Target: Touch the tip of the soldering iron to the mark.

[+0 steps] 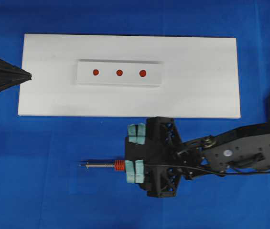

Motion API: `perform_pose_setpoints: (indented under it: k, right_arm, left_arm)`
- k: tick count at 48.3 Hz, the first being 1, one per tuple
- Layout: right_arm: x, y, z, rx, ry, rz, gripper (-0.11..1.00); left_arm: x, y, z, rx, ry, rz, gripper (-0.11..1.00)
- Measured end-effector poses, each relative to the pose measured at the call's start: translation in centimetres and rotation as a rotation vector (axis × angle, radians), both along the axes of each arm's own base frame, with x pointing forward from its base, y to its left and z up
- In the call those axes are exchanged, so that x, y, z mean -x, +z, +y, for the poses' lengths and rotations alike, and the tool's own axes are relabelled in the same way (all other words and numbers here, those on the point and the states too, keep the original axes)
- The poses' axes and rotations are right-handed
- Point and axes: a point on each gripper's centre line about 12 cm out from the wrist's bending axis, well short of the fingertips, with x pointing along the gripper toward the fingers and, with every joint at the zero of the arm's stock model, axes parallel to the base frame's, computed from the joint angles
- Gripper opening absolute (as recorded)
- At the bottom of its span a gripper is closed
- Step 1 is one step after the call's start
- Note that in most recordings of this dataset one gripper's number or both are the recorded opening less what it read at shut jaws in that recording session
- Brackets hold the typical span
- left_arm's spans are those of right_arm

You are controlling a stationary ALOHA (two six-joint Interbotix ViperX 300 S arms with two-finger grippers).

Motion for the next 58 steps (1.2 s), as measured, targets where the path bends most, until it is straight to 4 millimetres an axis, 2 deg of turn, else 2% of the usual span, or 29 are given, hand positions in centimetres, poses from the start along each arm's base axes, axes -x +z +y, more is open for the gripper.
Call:
perform_pose_setpoints:
  k: [9, 16, 18, 33, 37, 43, 48, 54, 58]
  right_arm:
    - [0.1, 0.2, -0.6, 0.044, -0.001, 0.004, 0.83]
    - [-0.5, 0.3, -2.7, 0.089, -0.024, -0.009, 0.83]
    - [-0.8, 0.4, -3.6, 0.101, -0.041, -0.014, 0.83]
    - [-1.9, 1.5, -14.4, 0.209, -0.156, -0.040, 0.83]
    - [-1.9, 1.7, -16.6, 0.212, -0.184, -0.055, 0.83]
    - [-1.7, 1.9, -17.7, 0.215, -0.191, -0.072, 0.83]
    - [-1.0, 2.5, -17.7, 0.218, -0.189, -0.082, 0.83]
    - [1.5, 4.4, -17.4, 0.215, -0.191, -0.122, 0.83]
    - [4.3, 6.2, -17.4, 0.217, -0.196, -0.168, 0.83]
  left_arm:
    - [0.0, 0.0, 0.0, 0.000, 0.000, 0.000, 0.00]
    - [0.0, -0.1, 0.0, 0.000, 0.002, 0.002, 0.00]
    - [0.0, 0.0, 0.0, 0.000, 0.000, -0.003, 0.00]
    - [0.0, 0.1, 0.0, 0.000, 0.000, -0.006, 0.00]
    - [0.0, 0.1, 0.0, 0.000, 0.000, -0.005, 0.00]
    - [0.0, 0.1, 0.0, 0.000, 0.002, -0.005, 0.00]
    - [0.0, 0.1, 0.0, 0.000, 0.002, -0.005, 0.00]
    - [0.0, 0.1, 0.0, 0.000, 0.002, -0.005, 0.00]
    - [0.0, 0.1, 0.0, 0.000, 0.002, -0.005, 0.00]
